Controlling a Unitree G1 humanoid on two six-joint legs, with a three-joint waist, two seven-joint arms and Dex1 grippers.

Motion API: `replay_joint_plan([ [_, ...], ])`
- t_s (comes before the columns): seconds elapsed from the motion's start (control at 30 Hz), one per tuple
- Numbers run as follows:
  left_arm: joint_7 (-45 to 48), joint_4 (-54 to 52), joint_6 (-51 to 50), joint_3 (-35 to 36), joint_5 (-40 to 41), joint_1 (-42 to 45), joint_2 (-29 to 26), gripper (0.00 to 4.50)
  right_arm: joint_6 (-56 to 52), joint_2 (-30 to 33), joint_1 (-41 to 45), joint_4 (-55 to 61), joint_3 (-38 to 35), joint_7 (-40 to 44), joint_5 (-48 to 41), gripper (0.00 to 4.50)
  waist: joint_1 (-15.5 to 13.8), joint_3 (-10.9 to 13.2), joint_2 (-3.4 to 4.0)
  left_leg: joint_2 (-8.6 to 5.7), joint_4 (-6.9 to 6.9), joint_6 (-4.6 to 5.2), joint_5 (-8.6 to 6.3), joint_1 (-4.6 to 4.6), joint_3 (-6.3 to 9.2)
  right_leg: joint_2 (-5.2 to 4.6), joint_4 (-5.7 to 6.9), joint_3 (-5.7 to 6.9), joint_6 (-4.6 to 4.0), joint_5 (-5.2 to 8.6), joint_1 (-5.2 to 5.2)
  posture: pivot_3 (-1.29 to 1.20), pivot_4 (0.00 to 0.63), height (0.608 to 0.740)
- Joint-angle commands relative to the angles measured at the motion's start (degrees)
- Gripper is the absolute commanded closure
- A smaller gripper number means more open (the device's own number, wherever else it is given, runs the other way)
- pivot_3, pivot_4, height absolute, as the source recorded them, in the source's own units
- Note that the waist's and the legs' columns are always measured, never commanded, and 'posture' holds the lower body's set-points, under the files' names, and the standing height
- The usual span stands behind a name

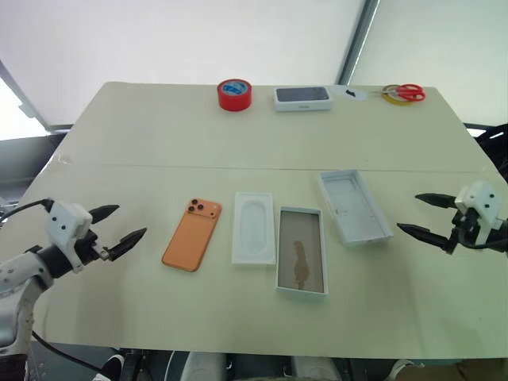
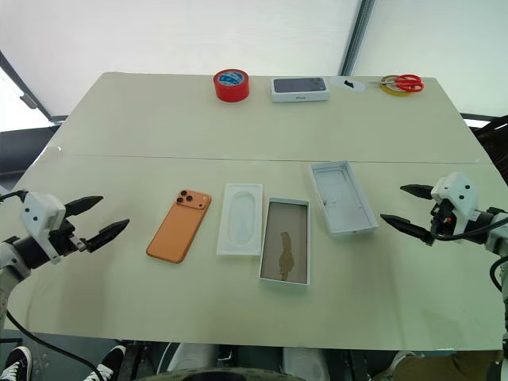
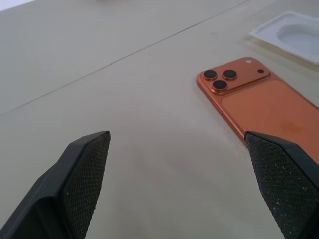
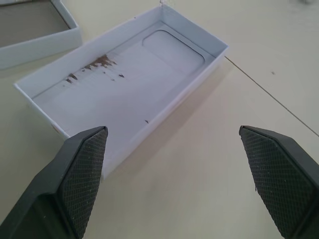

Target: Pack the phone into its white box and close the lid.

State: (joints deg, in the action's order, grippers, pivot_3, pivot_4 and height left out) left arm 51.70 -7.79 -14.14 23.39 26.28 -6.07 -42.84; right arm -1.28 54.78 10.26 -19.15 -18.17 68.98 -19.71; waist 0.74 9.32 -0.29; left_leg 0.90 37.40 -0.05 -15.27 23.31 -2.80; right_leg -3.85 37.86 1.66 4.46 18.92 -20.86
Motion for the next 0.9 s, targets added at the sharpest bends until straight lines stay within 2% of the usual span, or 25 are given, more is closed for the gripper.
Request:
replay_joint_plan([
  [0.03,-2.37,-7.95,-7.08,-2.15,4.43,1.71,0.40,0.00,-1.44,-0.74,2.18,6.77,1.30,-0.75,-1.35,0.09,0.03,0.00,0.00,0.00,0.00,0.00,0.00,0.00,0.01,0.00,0.00,0.00,0.00,0.00,0.00,0.00,0.150,0.740],
  [0.2,-8.41,-13.82,-18.21,-6.48,8.89,5.86,2.87,0.00,-4.02,-3.11,4.41,12.92,5.07,-1.12,-2.09,0.09,-0.14,0.00,-0.01,0.00,0.01,0.00,0.00,0.00,0.01,0.01,0.01,0.00,0.01,0.00,0.01,0.00,0.150,0.740],
  [0.37,-16.94,-14.72,-23.28,-14.50,3.29,10.97,6.02,0.00,-5.30,-7.47,8.39,17.09,9.88,-1.68,-2.87,0.09,-0.11,0.02,-0.03,-0.02,0.06,0.01,0.00,0.00,0.02,0.05,0.03,0.00,0.02,-0.01,0.04,0.00,0.150,0.740],
  [0.53,-19.44,-14.64,-35.40,-20.72,5.65,15.97,7.89,0.00,-5.24,-9.86,10.97,18.08,12.99,-0.93,-2.09,0.09,-0.30,0.02,-0.04,-0.02,0.08,0.00,0.01,0.03,0.04,0.10,0.08,0.01,0.02,-0.01,-0.01,0.00,0.150,0.740],
  [0.67,-23.24,-12.92,-49.30,-18.88,12.60,20.86,12.86,0.00,-4.98,-9.02,10.31,18.75,13.80,0.41,-1.80,0.09,-0.70,0.03,-0.05,-0.02,0.29,0.01,0.00,0.08,0.08,0.10,0.11,0.02,0.03,-0.01,0.04,0.00,0.150,0.740],
  [0.9,-30.43,-8.50,-65.53,-12.71,19.46,28.89,22.58,0.00,-3.37,-8.85,10.38,16.57,13.73,0.66,-0.52,0.09,-1.36,0.03,-0.06,0.00,0.53,0.00,0.01,0.07,0.13,0.16,0.16,0.04,0.04,0.00,0.14,0.00,0.150,0.740],
])
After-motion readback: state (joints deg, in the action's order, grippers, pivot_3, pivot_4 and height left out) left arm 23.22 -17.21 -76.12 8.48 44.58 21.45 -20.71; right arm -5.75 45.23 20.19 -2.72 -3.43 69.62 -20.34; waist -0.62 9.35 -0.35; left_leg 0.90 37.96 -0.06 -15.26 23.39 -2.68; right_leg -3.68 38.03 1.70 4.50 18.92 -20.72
